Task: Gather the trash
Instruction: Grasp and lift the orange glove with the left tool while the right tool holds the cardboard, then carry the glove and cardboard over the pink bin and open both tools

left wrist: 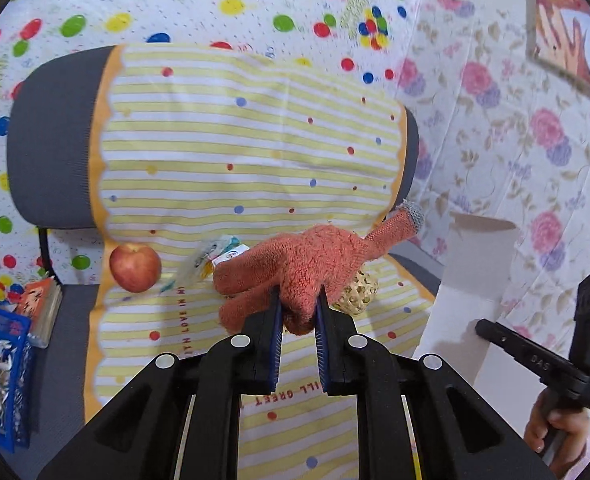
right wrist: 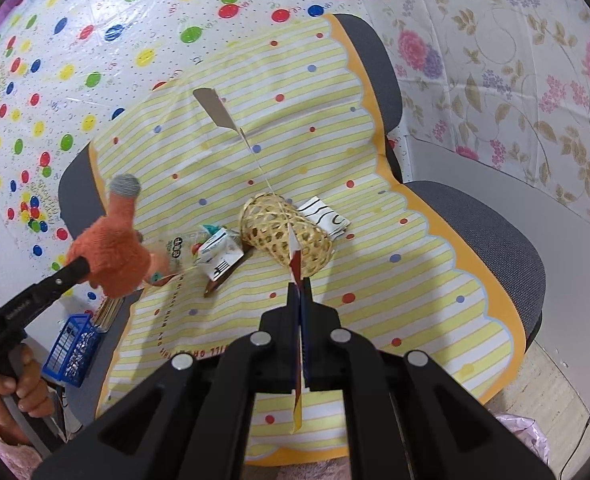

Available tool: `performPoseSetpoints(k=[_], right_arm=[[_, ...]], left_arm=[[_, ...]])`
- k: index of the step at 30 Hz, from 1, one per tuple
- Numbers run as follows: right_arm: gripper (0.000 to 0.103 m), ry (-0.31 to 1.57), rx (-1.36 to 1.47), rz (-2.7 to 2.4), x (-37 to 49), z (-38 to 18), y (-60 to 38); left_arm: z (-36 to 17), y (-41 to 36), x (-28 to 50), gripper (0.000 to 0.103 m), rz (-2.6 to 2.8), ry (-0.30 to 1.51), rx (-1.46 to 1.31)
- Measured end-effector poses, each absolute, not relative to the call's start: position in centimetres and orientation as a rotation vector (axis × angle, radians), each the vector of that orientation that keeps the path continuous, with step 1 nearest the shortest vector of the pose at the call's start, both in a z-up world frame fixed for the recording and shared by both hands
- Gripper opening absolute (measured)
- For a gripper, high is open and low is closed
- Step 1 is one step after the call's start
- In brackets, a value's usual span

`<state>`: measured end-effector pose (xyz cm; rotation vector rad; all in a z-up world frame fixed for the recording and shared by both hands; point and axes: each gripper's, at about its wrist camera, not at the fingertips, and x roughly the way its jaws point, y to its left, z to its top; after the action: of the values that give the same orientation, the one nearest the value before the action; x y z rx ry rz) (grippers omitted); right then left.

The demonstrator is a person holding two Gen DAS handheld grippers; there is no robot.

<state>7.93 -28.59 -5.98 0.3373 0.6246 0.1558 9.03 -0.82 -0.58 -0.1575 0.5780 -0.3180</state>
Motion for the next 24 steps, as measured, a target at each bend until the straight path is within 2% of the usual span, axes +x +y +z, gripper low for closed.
performPoseSetpoints(k=[6,24], right_arm=[[0.002,0.627,0.327,0.17,6.4,-6.1,-27.9],[0.002,0.664,0.271,0.041,-2.8,-7.6,-29.6]], left_arm=[[-1.2,-1.0,6.0,0.015,-0.301,0.561,-0.12],[-7.0,-8.7,-1.9,0.016,-0.515,0.63,-0.046]])
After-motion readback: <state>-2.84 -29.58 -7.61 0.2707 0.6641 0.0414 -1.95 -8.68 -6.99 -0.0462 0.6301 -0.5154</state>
